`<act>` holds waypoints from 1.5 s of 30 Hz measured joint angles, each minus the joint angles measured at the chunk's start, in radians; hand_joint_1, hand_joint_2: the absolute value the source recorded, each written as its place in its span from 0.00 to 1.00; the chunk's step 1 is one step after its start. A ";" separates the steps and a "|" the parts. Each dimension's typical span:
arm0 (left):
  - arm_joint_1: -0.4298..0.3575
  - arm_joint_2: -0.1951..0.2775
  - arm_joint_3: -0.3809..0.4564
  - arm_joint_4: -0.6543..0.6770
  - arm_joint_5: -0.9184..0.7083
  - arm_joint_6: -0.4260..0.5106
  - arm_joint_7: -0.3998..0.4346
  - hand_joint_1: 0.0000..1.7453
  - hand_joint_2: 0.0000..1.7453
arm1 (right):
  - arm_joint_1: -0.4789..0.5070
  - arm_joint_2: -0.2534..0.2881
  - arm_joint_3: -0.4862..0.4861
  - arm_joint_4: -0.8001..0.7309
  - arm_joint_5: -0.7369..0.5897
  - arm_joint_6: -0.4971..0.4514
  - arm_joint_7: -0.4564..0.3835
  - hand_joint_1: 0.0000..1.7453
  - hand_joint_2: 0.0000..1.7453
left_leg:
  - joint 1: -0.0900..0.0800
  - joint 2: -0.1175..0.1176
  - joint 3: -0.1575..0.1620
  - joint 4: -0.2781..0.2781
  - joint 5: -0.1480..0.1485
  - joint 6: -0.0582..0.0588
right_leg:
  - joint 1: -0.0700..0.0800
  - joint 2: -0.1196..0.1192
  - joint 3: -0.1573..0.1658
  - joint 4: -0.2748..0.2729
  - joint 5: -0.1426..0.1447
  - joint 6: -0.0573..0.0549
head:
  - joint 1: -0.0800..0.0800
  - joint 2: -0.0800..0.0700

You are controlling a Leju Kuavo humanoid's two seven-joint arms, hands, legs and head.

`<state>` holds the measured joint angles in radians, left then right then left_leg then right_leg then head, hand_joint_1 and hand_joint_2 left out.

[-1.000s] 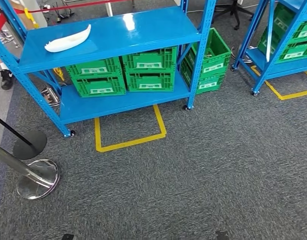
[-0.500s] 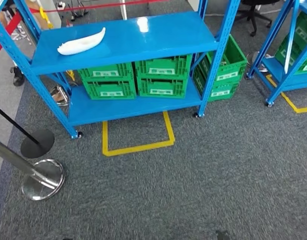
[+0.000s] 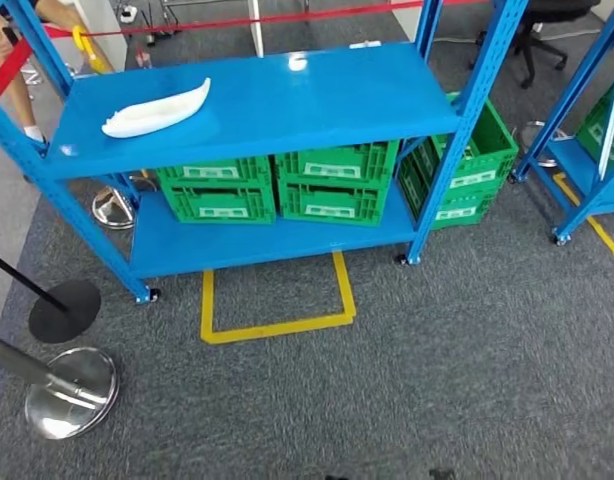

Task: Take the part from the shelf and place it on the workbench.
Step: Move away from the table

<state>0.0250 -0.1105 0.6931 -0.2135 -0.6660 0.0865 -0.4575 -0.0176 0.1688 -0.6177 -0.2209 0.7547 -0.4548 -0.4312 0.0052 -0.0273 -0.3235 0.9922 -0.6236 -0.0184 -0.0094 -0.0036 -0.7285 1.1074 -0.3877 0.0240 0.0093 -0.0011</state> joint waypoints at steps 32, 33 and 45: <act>-0.013 -0.006 0.010 0.001 -0.021 0.024 0.002 0.00 0.00 | -0.019 -0.001 0.000 -0.003 0.033 -0.008 0.006 0.00 0.00 | 0.008 0.014 -0.244 -0.013 0.183 0.034 | -0.037 0.001 0.218 -0.076 -0.163 0.075 | -0.001 0.000; -0.013 -0.006 0.011 0.001 -0.021 0.024 0.002 0.00 0.00 | -0.020 -0.001 0.000 -0.003 0.033 -0.008 0.006 0.00 0.00 | 0.007 0.012 -0.241 -0.015 0.183 0.036 | -0.034 0.001 0.183 -0.007 -0.194 0.070 | 0.001 0.000; -0.012 -0.006 0.022 0.001 -0.024 0.021 0.002 0.00 0.00 | -0.017 0.000 0.000 -0.003 0.035 -0.009 0.009 0.00 0.00 | 0.014 -0.086 -0.237 -0.006 0.177 -0.017 | -0.025 0.066 0.185 -0.080 -0.104 0.021 | -0.001 0.000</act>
<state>0.0127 -0.1169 0.7155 -0.2121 -0.6895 0.1073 -0.4553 -0.0346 0.1683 -0.6179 -0.2236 0.7895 -0.4636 -0.4219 0.0188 -0.1135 -0.5603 0.9862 -0.4468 -0.0350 -0.0342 0.0620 -0.5432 1.0269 -0.4921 0.0446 0.0086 -0.0008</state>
